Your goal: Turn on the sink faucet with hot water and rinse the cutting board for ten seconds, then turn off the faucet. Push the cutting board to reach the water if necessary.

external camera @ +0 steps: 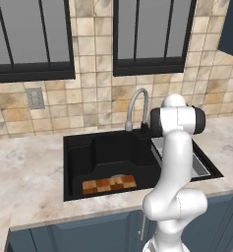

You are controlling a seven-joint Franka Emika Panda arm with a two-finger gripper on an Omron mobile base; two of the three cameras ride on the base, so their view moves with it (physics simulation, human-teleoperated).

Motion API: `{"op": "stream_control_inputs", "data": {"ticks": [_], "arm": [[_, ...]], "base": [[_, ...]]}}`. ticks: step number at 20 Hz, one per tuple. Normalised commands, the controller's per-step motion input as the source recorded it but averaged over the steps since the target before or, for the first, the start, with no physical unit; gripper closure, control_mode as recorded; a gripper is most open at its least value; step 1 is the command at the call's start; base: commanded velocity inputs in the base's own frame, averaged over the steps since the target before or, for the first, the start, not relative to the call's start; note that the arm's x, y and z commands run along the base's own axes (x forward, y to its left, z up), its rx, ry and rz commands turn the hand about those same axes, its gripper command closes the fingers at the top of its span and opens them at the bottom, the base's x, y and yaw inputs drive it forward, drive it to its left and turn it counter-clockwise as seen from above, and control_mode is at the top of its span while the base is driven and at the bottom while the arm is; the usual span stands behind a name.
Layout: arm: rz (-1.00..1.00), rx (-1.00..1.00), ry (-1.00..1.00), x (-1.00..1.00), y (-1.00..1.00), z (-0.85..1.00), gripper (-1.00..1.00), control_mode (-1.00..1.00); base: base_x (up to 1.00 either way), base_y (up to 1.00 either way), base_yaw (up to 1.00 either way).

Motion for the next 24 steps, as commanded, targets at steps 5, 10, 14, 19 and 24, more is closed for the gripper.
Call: {"op": "stream_control_inputs", "data": {"ticks": [5,10,14,19,24], "arm": [[0.0,0.0,0.0,-0.28,-0.95,0.0,-1.0,-1.0],[0.0,0.0,0.0,-0.36,-0.91,0.0,-1.0,-1.0],[0.0,0.0,0.0,-0.43,-0.95,0.0,-1.0,-1.0],[0.0,0.04,0.01,-0.28,-0.7,0.4,-1.0,-1.0],[0.0,0.03,0.04,-0.3,-0.42,0.64,-1.0,-1.0]], "base": [[0.0,0.0,0.0],[0.0,0.0,0.0],[0.0,0.0,0.0],[0.0,0.0,0.0],[0.0,0.0,0.0]]}}
